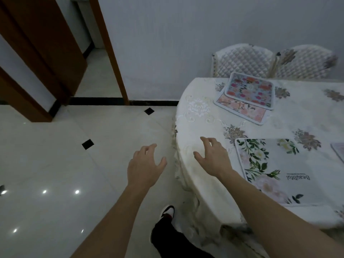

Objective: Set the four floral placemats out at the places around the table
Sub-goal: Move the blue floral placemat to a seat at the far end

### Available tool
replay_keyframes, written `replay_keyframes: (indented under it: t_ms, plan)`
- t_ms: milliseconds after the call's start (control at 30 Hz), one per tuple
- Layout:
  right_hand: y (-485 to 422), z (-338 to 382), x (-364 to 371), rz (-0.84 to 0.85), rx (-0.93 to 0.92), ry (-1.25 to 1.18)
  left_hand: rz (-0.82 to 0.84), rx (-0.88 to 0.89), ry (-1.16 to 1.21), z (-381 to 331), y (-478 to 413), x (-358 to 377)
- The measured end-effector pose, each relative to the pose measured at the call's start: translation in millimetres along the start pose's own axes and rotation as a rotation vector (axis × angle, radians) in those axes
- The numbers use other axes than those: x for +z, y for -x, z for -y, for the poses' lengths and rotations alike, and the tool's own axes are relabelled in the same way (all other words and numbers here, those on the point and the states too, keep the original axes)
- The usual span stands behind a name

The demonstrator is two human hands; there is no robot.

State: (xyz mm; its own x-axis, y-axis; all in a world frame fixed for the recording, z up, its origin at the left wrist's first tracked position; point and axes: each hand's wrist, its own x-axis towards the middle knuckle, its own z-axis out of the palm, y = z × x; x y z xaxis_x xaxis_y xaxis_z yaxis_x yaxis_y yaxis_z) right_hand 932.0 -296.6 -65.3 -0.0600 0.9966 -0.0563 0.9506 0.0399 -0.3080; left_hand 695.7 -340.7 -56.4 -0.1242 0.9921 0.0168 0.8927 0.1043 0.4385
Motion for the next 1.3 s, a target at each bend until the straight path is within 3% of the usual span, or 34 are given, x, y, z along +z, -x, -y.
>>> replay_keyframes:
  t_ms: [367, 767, 1067, 1300]
  plan:
    - [-144.4, -26.2, 17.2, -0.072, 0.304, -0.150, 0.144, 0.188, -0.030, -22.6, -204.6, 22.9]
    - [-208.9, -137.9, -30.5, -0.205, 0.701, -0.100, 0.355, 0.404, 0.085, -163.7, -371.1, 99.1]
    - [-306.5, -239.1, -51.1, -0.210, 0.976, -0.099, 0.513, 0.349, 0.209, -276.1, -512.3, 206.7]
    - [-385.3, -334.3, -65.1, -0.218, 1.037, -0.055, 0.549, 0.240, 0.232, -332.6, -587.6, 278.7]
